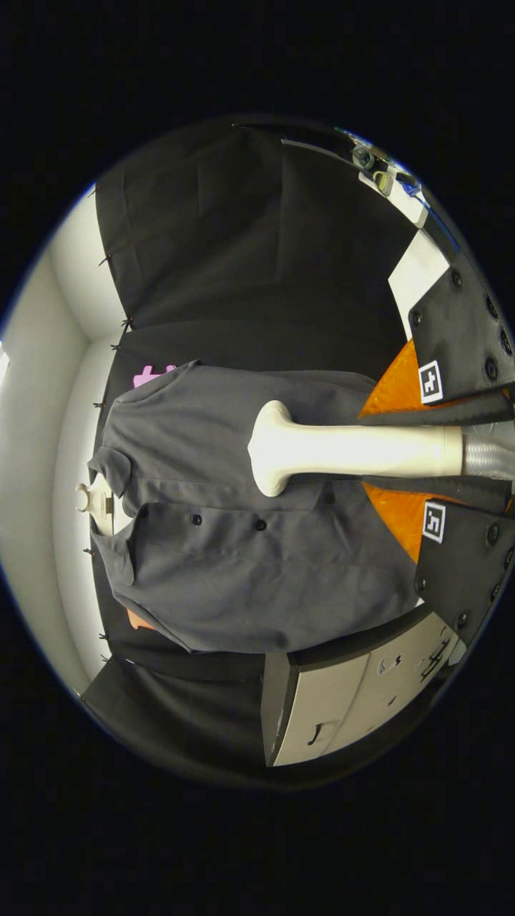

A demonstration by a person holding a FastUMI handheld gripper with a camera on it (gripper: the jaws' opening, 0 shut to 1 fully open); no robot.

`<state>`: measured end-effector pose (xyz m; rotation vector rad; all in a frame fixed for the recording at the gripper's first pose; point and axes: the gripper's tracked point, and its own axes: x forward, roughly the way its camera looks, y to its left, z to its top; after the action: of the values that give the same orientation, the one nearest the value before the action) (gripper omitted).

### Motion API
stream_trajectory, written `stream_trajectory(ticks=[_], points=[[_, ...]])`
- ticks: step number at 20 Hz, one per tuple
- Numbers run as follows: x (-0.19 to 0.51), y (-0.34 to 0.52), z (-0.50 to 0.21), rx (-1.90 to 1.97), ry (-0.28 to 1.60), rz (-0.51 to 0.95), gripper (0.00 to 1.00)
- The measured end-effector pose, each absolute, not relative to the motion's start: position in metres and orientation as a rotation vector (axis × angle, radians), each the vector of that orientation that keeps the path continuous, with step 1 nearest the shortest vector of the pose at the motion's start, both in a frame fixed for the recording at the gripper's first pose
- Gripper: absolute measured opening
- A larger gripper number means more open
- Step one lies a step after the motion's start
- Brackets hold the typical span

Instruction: Iron the clothes twice with a garment steamer, once on the left side and once on the right side.

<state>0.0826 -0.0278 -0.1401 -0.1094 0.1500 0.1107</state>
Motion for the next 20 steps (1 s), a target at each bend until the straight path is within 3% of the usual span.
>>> stream_trajectory(ticks=[11, 20], points=[[0.067, -0.038, -0.172, -0.114, 0.218, 0.096, 0.36], [0.029, -0.030, -0.107, -0.093, 0.128, 0.073, 0.36]])
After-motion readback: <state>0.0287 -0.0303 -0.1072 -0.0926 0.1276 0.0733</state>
